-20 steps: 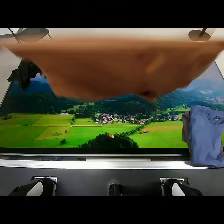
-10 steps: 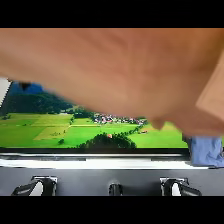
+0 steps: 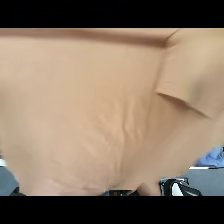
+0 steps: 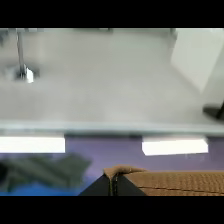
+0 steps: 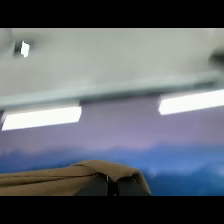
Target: Fold the shirts.
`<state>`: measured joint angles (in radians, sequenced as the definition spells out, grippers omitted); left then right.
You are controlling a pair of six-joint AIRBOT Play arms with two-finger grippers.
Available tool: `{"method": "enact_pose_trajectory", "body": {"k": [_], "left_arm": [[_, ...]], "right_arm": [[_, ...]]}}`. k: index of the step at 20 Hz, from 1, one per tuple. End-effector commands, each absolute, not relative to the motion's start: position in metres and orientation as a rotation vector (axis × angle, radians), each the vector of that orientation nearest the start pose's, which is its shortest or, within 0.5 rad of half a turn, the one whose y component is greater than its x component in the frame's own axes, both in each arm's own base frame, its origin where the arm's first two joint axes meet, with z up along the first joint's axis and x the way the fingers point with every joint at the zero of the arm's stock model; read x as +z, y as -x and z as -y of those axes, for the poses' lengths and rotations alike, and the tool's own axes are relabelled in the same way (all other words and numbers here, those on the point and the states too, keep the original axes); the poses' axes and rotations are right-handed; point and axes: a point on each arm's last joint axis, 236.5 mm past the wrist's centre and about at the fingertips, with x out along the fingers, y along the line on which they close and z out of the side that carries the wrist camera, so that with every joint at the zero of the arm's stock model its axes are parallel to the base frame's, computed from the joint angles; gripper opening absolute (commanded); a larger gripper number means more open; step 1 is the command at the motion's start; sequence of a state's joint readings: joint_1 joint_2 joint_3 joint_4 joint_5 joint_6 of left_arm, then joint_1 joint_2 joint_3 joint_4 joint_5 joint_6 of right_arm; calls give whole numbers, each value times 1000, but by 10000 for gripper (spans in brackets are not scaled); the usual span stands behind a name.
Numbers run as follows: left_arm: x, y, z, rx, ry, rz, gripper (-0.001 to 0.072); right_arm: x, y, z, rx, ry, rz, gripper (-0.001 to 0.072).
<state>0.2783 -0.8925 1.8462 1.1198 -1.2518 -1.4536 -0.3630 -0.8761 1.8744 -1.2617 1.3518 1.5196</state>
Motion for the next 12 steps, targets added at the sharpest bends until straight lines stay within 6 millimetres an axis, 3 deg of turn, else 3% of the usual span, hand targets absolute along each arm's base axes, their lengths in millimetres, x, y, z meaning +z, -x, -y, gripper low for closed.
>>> {"method": "enact_pose_trajectory", "body": {"k": [1, 4, 6, 9, 12], "left_arm": [[297, -392, -12, -144, 201, -618, 27], [157, -448, -24, -155, 295, -924, 27], [92, -472, -24, -158, 338, -1044, 27], [27, -512, -25, -142, 368, -1087, 27], [-4, -544, -17, -148, 397, -1088, 27]], "right_arm": [[301, -368, 23, 104, -313, -780, 46], [186, -444, 7, 101, -323, -1046, 46], [108, -492, -12, 92, -326, -1148, 46], [23, -535, -41, 85, -497, -1216, 47], [-5, -574, -41, 71, -576, -1122, 48]]}}
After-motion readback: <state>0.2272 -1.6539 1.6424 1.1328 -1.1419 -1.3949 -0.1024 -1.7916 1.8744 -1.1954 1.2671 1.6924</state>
